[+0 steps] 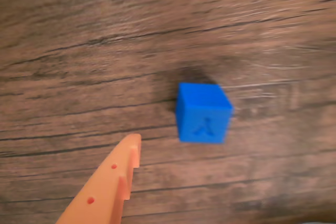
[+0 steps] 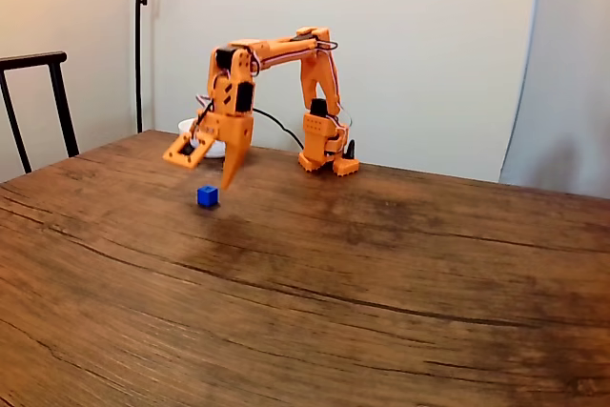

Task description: Grasp the cube and drop it in the bowl

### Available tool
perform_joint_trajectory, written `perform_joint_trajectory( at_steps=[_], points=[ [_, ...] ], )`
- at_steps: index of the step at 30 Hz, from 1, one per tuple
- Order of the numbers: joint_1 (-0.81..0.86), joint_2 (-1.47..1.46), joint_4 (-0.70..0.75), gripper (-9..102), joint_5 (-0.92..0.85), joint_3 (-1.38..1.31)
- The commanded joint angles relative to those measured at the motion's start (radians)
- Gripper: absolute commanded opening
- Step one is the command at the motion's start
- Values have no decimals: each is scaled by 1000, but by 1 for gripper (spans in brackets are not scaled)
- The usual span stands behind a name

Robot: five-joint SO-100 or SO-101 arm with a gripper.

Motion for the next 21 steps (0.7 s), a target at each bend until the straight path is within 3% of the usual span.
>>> perform_joint_trajectory(
  at_steps=[1,14,21],
  points=[
    [-14,-9,-12,50,3,-43],
    [-14,-69,-66,49,5,-32],
    [0,-71,-71,37,5,-26]
  ],
)
